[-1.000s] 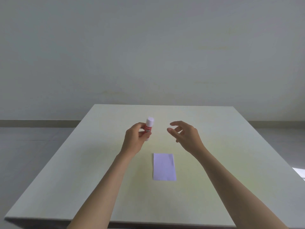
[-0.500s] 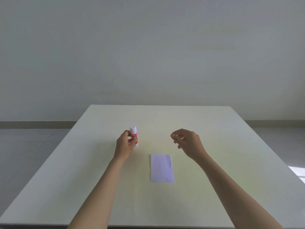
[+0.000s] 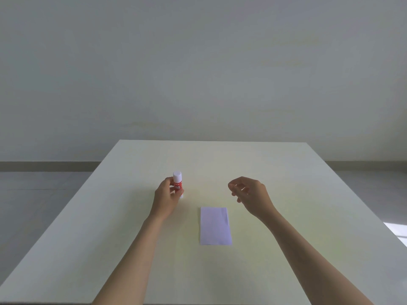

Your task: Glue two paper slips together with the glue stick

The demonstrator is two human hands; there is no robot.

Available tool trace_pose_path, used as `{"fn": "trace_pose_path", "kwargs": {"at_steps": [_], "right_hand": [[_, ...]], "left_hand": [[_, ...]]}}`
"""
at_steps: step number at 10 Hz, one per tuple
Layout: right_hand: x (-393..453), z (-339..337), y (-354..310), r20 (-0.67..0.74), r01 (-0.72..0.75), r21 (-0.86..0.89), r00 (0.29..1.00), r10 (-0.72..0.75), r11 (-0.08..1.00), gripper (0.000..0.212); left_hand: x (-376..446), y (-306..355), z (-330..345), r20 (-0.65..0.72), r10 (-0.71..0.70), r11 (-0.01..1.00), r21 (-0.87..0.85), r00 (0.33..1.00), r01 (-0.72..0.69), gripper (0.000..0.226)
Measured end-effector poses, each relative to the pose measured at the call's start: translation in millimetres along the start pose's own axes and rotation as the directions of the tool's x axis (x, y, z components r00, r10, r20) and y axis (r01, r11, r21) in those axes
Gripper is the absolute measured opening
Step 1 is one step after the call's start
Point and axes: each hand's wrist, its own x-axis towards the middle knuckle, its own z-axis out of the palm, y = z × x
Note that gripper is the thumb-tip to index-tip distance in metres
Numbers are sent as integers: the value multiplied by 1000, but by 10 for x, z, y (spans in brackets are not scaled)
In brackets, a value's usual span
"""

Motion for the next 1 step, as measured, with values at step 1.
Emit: {"fn": "trace_pose_path", "kwargs": {"at_steps": [1], "right_hand": [[-15, 47, 5, -74, 31, -47, 997, -34, 998, 15]], "left_hand": [[-29, 2, -47, -34, 16, 999, 40, 999, -15, 63]]}}
